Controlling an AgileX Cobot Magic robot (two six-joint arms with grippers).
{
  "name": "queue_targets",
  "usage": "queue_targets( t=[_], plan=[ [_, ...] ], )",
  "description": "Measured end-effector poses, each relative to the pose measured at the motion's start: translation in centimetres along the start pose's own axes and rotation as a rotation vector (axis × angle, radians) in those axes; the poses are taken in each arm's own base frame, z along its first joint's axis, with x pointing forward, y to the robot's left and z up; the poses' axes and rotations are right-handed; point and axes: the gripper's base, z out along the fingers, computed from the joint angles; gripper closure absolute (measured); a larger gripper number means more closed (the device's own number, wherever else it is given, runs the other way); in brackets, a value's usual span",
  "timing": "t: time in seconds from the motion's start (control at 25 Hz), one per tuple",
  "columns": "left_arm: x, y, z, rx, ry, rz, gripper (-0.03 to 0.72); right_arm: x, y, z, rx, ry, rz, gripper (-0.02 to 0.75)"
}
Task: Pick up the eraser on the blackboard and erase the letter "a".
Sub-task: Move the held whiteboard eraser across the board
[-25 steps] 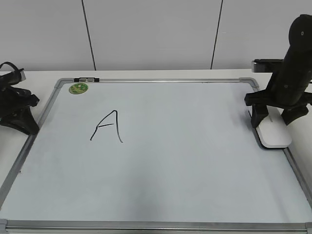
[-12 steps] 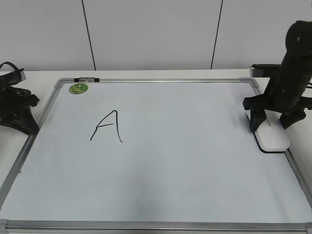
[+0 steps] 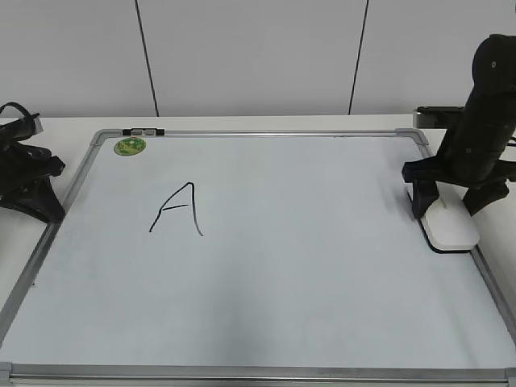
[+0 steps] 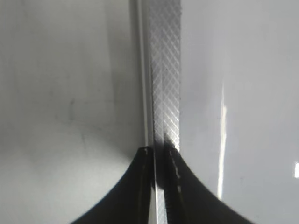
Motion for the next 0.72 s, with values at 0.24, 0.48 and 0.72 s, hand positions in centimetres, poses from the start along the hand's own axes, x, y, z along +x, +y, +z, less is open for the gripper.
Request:
queue_targets(
  t=[0.24, 0.48, 0.72],
  plan=[
    [0.0, 0.0, 0.0, 0.0, 0.0, 0.0, 0.655, -0.1, -0.1, -1.7, 0.009, -0.01, -0.007, 0.141],
    [0.0, 0.0, 0.0, 0.0, 0.0, 0.0, 0.652, -0.8, 0.0, -5.0, 0.009, -0.012, -0.009, 0.142],
    [0.0, 0.0, 0.0, -0.001, -0.002, 0.002, 0.578, -0.9, 0.1, -6.5, 0.01, -0.032, -0.017, 0.143]
  ],
)
